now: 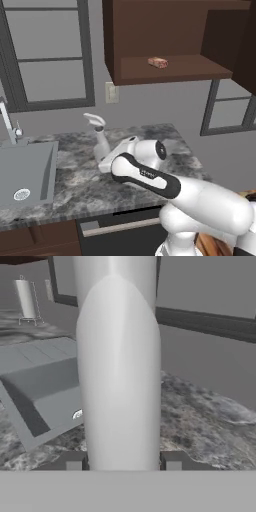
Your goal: Locate and retrieve the bar soap and spray from the cabinet. Place them next to the sink.
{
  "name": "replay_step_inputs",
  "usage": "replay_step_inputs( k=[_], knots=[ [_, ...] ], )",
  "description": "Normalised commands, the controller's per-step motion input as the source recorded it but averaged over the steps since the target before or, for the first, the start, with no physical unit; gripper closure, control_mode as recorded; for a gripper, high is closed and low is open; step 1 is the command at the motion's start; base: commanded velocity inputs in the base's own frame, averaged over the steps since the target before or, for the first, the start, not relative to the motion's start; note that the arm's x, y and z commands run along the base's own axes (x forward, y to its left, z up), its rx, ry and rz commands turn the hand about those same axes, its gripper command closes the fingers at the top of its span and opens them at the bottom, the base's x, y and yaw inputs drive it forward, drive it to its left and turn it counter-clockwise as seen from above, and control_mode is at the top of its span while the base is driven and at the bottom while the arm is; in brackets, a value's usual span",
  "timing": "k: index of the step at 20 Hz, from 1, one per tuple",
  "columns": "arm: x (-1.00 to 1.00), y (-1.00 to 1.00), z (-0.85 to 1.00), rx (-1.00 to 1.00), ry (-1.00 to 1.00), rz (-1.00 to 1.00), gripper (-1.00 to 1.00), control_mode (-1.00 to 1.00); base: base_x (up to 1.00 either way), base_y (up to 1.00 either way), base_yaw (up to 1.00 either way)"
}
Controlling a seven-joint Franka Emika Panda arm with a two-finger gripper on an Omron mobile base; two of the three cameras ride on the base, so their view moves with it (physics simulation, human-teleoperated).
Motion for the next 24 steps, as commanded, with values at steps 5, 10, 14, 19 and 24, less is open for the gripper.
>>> replay_step_inputs(
  k=[5, 10, 14, 19, 24],
  knots=[
    [0.28, 0.19, -0.28, 0.0, 0.03, 0.01, 1.0, -1.0, 0.0, 0.0, 0.0],
    [0.26, 0.15, -0.22, 0.0, 0.01, 0.02, 1.0, -1.0, 0.0, 0.0, 0.0],
    [0.23, 0.2, -0.27, 0.0, 0.03, 0.03, 1.0, -1.0, 0.0, 0.0, 0.0],
    [0.19, 0.23, -0.28, 0.0, 0.07, 0.04, 1.0, -1.0, 0.0, 0.0, 0.0],
    [0.19, 0.22, -0.18, 0.0, 0.01, 0.05, 1.0, -1.0, 0.0, 0.0, 0.0]
  ],
)
